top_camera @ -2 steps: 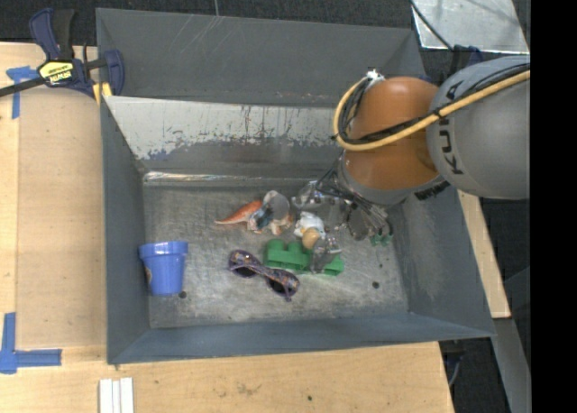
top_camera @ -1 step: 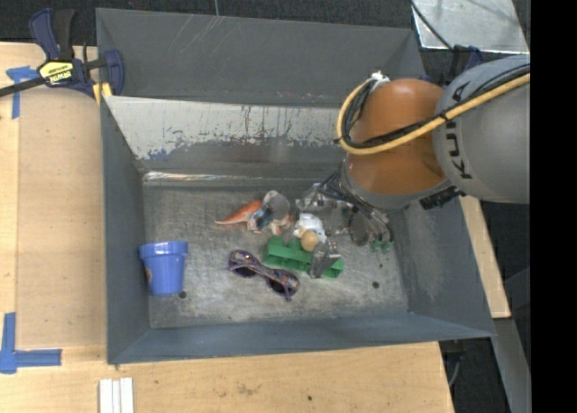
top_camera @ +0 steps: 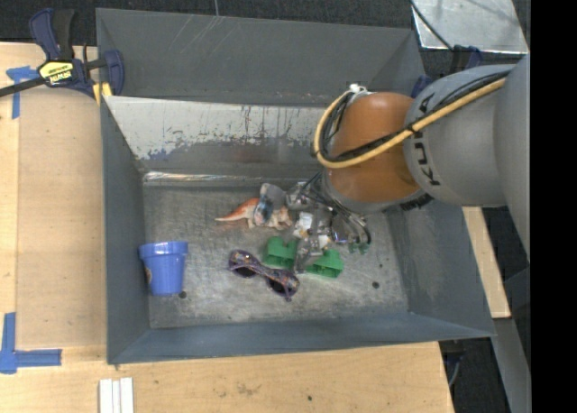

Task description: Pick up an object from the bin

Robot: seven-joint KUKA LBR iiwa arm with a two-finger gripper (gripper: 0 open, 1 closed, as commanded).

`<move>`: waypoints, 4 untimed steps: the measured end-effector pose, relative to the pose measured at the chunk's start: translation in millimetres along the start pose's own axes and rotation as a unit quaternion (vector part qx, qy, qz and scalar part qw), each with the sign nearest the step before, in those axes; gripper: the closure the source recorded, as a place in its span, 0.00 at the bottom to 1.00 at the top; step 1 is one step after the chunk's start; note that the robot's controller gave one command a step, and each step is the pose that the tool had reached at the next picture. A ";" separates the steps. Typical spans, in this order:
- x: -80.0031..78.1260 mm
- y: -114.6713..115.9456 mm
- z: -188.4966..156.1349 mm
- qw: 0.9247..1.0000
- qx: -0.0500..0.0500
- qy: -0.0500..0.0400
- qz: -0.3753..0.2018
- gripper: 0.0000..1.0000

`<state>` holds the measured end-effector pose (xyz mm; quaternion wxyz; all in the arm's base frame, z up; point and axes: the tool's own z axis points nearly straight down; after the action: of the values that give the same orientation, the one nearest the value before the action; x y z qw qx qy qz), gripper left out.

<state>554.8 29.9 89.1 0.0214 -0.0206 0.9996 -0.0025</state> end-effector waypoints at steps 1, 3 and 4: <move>1.1 2.8 1.5 1.000 -0.002 0.005 -0.003 1.00; 2.3 3.3 -0.5 1.000 -0.002 0.009 -0.003 1.00; 5.1 3.7 -10.3 1.000 -0.002 0.019 -0.004 1.00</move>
Offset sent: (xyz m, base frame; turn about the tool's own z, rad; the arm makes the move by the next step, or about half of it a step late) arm 0.0000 0.0000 0.0000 0.0000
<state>549.1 33.3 99.2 0.0029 -0.0241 0.9997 -0.0005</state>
